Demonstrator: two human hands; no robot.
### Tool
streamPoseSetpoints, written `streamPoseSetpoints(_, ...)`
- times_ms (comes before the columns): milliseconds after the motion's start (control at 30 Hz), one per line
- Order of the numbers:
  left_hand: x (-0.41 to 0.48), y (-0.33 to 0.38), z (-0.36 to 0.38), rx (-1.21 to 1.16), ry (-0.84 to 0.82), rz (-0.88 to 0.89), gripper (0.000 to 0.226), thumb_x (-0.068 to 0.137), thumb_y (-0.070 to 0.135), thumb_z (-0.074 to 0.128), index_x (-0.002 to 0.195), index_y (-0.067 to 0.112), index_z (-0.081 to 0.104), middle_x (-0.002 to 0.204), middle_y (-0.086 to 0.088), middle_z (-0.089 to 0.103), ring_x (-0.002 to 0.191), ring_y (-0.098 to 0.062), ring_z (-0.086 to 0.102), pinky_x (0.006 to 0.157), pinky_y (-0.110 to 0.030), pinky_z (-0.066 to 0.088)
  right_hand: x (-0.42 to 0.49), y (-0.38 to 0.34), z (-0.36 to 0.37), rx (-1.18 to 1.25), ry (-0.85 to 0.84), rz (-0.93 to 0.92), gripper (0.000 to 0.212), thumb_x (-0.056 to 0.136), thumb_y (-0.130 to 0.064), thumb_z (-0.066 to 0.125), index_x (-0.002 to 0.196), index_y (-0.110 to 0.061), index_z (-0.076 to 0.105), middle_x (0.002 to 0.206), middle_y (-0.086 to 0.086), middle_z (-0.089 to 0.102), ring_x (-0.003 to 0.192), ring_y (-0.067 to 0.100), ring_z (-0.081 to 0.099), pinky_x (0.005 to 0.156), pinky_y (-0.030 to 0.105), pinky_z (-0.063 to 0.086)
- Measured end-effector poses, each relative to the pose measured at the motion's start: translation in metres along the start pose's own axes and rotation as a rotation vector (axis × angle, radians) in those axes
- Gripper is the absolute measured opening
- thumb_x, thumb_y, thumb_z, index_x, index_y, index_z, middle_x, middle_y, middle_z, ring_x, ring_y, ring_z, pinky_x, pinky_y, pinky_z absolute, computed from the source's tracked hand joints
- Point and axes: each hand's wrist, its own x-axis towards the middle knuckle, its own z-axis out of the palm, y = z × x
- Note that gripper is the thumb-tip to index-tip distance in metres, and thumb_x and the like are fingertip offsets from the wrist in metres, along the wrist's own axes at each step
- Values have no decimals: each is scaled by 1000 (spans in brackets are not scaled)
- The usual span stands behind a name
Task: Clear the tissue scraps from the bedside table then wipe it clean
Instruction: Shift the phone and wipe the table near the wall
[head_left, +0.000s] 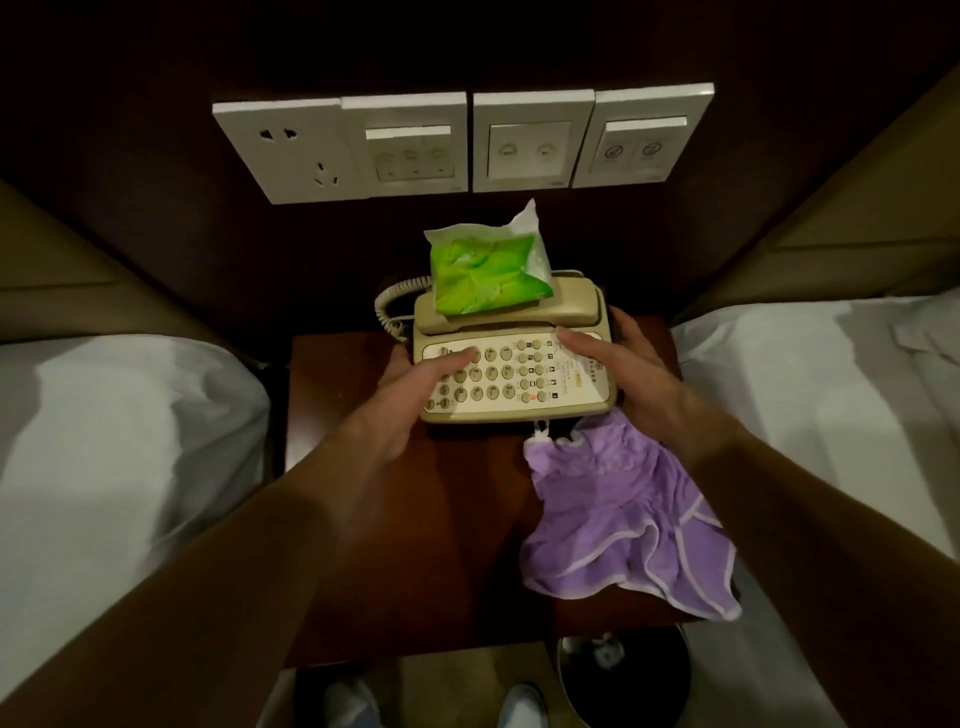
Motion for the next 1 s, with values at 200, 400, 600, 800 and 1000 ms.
streamPoseSetpoints(200, -7, -5, -20, -40, 64, 31, 91, 57, 49, 96, 133, 30, 50, 112, 5, 77, 101, -18, 75, 100, -48, 55, -3, 4, 29, -41, -11, -22, 101, 69, -31, 94, 151, -33, 36, 115, -1, 76, 104, 22, 74, 95, 53, 57)
streamPoseSetpoints(400, -14, -7, -69, -59, 57, 51, 103, 45, 49, 101, 134, 28, 54, 114, 2, 78, 101, -22, 76, 96, -51, 58, -8, 12, 75, -14, -13, -15, 99, 72, -26, 92, 151, -37, 34, 114, -4, 76, 98, 19, 76, 88, 50, 61)
streamPoseSetpoints(600, -18, -8, -115, -89, 53, 77, 104, 47, 40, 101, 138, 19, 56, 117, -6, 77, 106, -29, 75, 98, -56, 56, -8, 22, 119, -47, -40, -8, 119, 61, -38, 97, 155, -42, 25, 126, -6, 70, 105, 15, 73, 97, 45, 57)
streamPoseSetpoints(800, -34, 2, -135, -37, 56, 95, 49, 73, 20, 85, 118, 16, 67, 114, -12, 77, 104, -31, 75, 93, -47, 58, -12, 28, 148, -63, -77, -9, 120, 63, -43, 95, 156, -46, 19, 139, -6, 61, 111, 11, 68, 97, 36, 55)
streamPoseSetpoints(1000, -39, 4, -144, -35, 83, 99, 40, 85, 15, 77, 124, 12, 66, 116, -15, 76, 111, -36, 71, 96, -48, 56, -10, 34, 163, -83, -67, -17, 129, 52, -53, 96, 154, -50, 18, 144, -5, 57, 116, 14, 66, 102, 43, 53)
